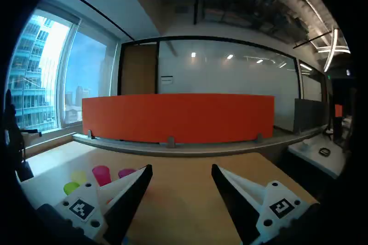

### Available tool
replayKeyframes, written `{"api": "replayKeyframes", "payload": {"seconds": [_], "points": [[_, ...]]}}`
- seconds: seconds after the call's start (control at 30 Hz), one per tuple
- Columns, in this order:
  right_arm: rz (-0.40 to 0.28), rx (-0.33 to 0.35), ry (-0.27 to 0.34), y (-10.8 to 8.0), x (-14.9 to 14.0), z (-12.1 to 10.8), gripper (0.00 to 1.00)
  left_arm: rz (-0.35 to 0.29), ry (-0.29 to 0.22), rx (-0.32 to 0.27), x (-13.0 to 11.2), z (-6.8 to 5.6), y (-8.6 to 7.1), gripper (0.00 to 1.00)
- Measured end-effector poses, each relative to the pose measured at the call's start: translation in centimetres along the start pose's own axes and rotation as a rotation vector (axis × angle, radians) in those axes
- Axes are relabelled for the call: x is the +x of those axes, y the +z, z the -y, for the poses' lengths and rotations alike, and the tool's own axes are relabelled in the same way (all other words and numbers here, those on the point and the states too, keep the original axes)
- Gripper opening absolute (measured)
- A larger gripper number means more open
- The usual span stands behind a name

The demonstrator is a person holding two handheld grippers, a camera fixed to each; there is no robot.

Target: Pour water

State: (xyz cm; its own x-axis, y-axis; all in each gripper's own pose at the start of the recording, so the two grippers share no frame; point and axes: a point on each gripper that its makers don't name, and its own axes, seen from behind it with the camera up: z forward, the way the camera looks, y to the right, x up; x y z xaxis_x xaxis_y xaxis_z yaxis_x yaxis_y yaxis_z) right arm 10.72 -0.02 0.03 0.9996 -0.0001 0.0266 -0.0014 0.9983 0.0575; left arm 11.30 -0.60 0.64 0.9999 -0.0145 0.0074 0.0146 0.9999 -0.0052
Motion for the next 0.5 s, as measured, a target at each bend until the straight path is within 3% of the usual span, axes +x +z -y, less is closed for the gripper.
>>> {"api": "replayKeyframes", "payload": {"seconds": [0.5], "points": [[-0.010, 0.032, 0.006, -0.1, 6.8, 0.1, 0.99, -0.008, 0.021, -0.043, 7.2, -1.0, 0.7, 0.99]]}}
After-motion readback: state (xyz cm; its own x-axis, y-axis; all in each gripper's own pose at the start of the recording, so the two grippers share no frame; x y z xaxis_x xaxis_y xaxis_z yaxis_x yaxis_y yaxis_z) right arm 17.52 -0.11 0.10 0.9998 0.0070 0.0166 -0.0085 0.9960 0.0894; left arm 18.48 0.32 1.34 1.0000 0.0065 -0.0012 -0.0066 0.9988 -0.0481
